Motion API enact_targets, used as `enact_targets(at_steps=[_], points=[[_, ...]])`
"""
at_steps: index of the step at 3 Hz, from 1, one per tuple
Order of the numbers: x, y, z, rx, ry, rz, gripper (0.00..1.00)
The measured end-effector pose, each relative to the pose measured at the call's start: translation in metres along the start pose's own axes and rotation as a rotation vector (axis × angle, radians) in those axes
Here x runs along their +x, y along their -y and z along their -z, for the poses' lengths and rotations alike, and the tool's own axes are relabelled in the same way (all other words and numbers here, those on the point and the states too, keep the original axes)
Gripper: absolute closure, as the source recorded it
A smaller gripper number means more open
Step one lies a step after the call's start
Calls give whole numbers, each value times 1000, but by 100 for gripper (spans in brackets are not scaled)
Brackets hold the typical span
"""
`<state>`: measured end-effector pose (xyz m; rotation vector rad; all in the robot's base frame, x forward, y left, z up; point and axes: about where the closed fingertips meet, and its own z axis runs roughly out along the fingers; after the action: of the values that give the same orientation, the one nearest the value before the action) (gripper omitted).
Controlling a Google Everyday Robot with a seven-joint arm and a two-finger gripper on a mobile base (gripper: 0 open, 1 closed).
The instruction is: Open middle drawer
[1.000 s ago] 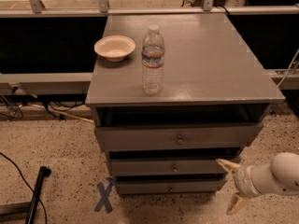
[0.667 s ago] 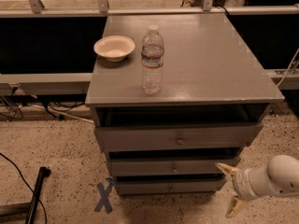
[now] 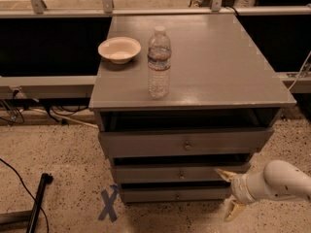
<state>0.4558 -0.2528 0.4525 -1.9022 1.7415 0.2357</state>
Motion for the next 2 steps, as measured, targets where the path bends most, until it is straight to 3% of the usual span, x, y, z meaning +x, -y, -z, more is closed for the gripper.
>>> enact_targets(at_steps=[2], points=[[13, 30, -29, 13, 20, -8, 0]])
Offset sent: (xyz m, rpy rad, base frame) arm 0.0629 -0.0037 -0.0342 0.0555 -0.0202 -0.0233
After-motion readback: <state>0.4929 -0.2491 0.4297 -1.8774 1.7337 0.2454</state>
